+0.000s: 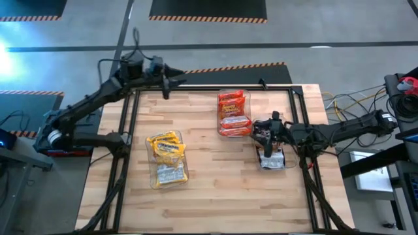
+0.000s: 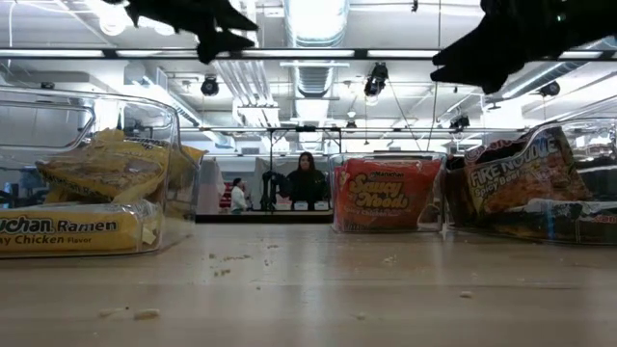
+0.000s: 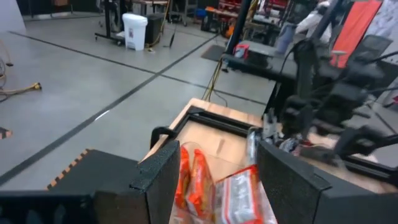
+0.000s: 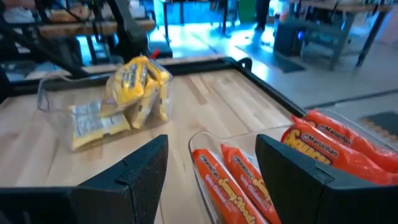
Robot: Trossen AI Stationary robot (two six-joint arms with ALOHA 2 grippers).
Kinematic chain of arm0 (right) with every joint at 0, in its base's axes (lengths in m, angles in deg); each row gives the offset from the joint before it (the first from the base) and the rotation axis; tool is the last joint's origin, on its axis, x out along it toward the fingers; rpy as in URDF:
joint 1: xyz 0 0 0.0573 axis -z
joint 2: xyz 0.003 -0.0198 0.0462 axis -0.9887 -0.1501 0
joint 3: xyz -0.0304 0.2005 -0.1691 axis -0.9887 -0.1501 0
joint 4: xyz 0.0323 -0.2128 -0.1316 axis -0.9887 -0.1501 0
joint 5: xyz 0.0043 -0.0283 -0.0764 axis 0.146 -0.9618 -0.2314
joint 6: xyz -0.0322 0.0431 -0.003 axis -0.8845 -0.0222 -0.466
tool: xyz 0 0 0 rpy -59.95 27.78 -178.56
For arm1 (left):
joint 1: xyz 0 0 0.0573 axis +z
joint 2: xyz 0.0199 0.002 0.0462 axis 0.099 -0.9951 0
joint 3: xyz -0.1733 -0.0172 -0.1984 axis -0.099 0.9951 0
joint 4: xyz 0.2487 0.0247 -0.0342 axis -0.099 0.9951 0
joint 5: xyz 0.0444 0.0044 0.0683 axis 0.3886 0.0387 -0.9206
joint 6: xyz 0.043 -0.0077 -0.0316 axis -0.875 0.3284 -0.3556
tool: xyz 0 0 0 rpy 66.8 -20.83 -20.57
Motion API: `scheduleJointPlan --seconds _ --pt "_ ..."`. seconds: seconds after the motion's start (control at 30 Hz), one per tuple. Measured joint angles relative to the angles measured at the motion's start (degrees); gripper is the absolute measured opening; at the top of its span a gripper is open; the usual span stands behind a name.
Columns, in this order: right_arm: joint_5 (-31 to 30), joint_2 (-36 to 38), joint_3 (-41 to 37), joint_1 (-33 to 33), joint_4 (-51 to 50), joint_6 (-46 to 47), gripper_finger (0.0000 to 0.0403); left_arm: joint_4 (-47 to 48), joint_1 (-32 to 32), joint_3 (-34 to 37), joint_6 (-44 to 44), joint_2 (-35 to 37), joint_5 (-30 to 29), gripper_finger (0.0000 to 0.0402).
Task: Sort Maruchan noodles
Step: Return to Home Position
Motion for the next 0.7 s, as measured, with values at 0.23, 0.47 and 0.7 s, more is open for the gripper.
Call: scheduleJointPlan --seconds 0.23,0.47,0.7 --pt "0.0 -0.2 -10.3 0.0 16.7 -2.8 0.0233 8.5 -0.1 0.8 1.9 9.8 0.0 0.0194" --pt "0.1 -0.2 -17.4 0.0 26.8 -1.4 0.0233 12.9 -0.6 5.0 5.1 18.6 -0.1 0.0194" --pt "1.3 -0.2 -21.6 0.0 31.7 -1.4 0.0233 10.9 -1.4 16.8 9.7 29.9 -0.1 0.0194"
